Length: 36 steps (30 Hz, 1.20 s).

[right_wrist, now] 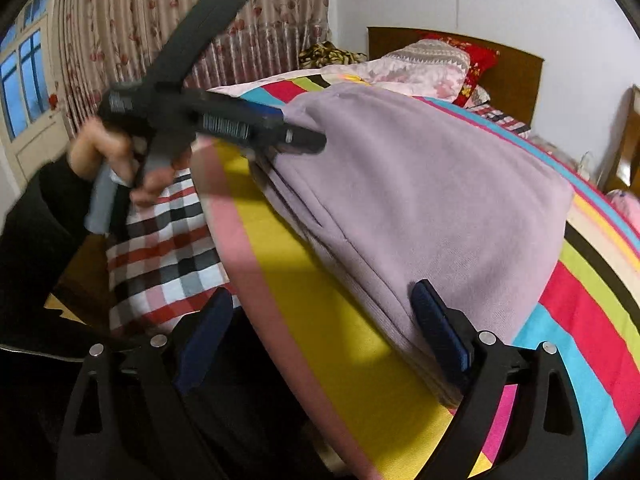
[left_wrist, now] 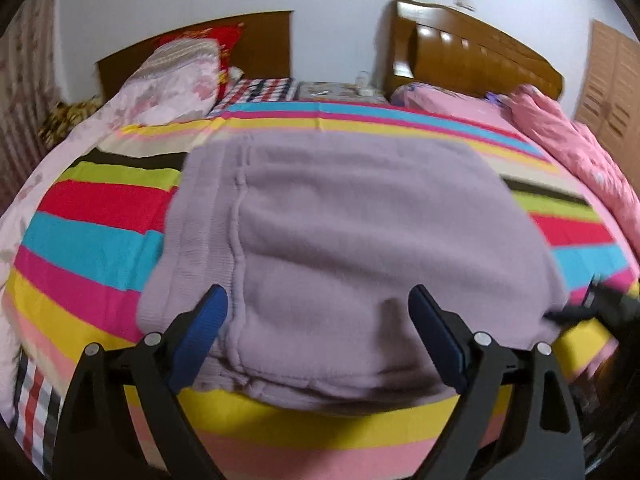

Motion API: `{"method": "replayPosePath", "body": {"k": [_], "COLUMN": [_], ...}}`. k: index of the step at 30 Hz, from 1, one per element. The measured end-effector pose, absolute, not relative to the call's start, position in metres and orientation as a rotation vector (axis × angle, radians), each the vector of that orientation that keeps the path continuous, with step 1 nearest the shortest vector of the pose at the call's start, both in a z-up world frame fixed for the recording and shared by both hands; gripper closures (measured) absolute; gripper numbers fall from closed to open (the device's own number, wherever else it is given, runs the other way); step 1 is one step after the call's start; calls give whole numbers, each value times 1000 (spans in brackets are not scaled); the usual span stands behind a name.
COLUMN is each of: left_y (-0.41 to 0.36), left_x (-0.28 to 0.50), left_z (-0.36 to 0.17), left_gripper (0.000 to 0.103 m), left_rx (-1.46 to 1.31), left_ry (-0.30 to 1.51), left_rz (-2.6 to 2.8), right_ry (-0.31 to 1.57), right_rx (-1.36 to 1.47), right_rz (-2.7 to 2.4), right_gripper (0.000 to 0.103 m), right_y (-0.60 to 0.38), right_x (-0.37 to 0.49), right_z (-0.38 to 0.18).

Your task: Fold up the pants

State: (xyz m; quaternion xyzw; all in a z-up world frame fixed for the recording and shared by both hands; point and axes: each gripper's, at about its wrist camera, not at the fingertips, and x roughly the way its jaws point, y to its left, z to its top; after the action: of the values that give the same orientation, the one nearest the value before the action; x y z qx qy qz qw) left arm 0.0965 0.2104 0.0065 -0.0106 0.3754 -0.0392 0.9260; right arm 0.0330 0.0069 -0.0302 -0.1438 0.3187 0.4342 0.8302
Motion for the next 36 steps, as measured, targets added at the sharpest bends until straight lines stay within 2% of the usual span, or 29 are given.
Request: {"method": "replayPosePath", "body": {"k": [2, 4, 8, 12, 18, 24, 27, 30, 36], "left_y": [199, 184, 178, 211, 224, 226, 225, 225, 228], "left_x": [103, 119, 144, 106, 105, 93, 89, 89, 86], "left_z": [34, 42, 7, -15, -23, -29, -32, -32, -32], "left_gripper": [11, 9, 8, 6, 1, 1, 1, 1, 1], "left_rx": [27, 141, 274, 105, 56, 17, 11, 10, -1], "left_ry": [700, 703, 832, 796, 802, 735, 697, 682, 681], "left_rz": [-50, 26, 127, 120, 108, 109, 130, 133, 120], "right_ry": [677, 669, 657, 653, 661, 661, 654, 724, 901], "right_rx": [-317, -344, -372, -344, -302, -115, -92, 38, 139], "right_rz": [924, 910, 889, 903, 932, 1000, 897, 895, 729], "right_gripper": [8, 6, 6, 6, 5, 5, 5, 5, 5], "right_y": [10, 13, 15, 11, 7, -34, -46, -46, -36], "right_x": [34, 32, 29, 29, 32, 54, 103, 178, 294], "right_z": [-30, -31, -33, -34, -28, 4, 19, 22, -6]}}
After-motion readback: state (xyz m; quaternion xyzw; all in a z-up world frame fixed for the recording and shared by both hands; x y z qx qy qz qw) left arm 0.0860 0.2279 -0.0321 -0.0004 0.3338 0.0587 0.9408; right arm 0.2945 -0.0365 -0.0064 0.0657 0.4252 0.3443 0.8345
